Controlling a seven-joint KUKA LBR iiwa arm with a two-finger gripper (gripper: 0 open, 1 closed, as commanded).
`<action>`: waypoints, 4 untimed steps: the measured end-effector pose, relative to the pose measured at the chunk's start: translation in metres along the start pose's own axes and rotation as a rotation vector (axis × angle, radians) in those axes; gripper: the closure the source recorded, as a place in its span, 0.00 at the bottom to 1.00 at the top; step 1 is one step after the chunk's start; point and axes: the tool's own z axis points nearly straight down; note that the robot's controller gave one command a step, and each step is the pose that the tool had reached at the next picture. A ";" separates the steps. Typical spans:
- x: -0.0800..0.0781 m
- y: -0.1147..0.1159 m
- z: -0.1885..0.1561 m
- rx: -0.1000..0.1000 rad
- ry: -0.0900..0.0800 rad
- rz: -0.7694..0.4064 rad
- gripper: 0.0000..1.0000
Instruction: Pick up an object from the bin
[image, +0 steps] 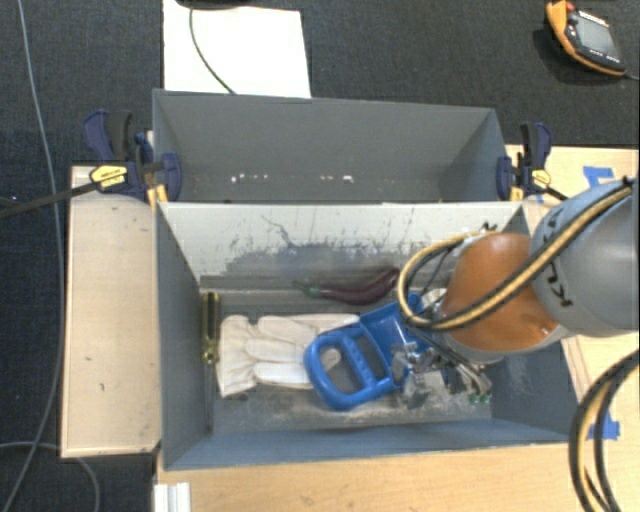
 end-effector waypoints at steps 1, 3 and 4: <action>0.000 0.000 0.000 -0.001 0.000 -0.003 0.00; 0.000 0.001 0.000 -0.001 0.000 -0.008 0.00; 0.000 0.001 0.000 -0.001 0.000 -0.009 0.00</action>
Offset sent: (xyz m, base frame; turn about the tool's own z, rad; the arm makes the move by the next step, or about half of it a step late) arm 0.0000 0.0000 0.0000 0.0000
